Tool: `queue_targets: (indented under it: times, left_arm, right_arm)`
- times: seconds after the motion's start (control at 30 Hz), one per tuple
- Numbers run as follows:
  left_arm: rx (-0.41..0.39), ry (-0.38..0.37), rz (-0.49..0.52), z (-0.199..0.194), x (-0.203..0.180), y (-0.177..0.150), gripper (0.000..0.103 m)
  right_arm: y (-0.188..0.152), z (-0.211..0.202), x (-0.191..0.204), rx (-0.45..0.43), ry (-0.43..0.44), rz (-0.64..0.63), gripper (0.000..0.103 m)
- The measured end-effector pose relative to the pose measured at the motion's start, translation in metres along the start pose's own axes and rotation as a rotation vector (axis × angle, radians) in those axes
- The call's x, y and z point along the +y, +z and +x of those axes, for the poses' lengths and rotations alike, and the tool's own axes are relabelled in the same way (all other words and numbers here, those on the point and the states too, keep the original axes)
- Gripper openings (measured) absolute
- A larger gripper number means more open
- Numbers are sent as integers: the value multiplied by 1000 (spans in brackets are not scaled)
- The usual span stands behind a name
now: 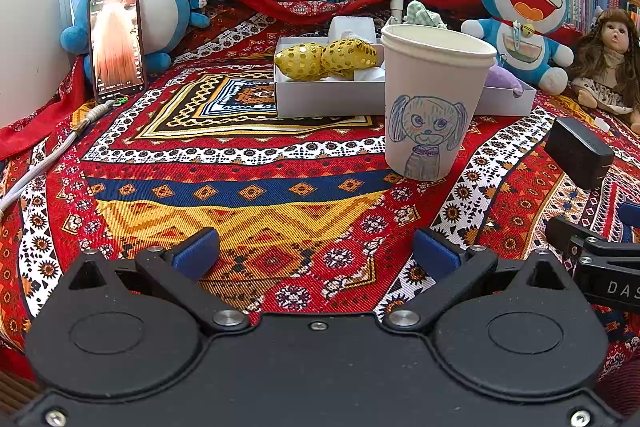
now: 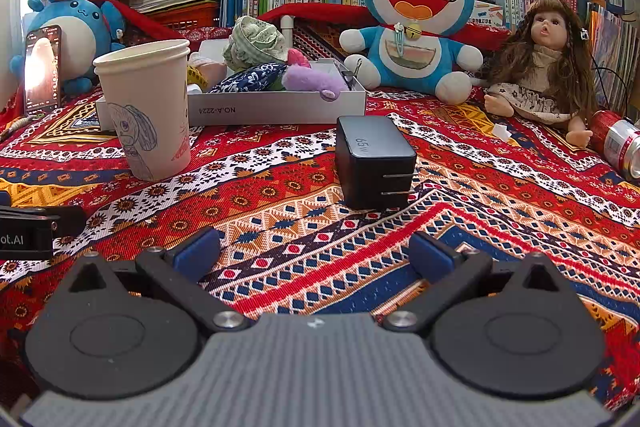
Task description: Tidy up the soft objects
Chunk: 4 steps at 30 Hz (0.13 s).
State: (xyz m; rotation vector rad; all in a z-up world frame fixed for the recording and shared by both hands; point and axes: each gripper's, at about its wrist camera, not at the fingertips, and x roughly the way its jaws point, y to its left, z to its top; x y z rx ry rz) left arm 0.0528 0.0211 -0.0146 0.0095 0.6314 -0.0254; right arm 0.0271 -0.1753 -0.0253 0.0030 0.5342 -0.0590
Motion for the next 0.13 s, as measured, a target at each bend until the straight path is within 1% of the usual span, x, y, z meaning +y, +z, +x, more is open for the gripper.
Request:
queue_targets:
  times: [0.13]
  left_arm:
    - [0, -3, 3, 0, 0, 0, 103]
  right_arm:
    - [-1, 0, 0, -3, 1, 2, 103]
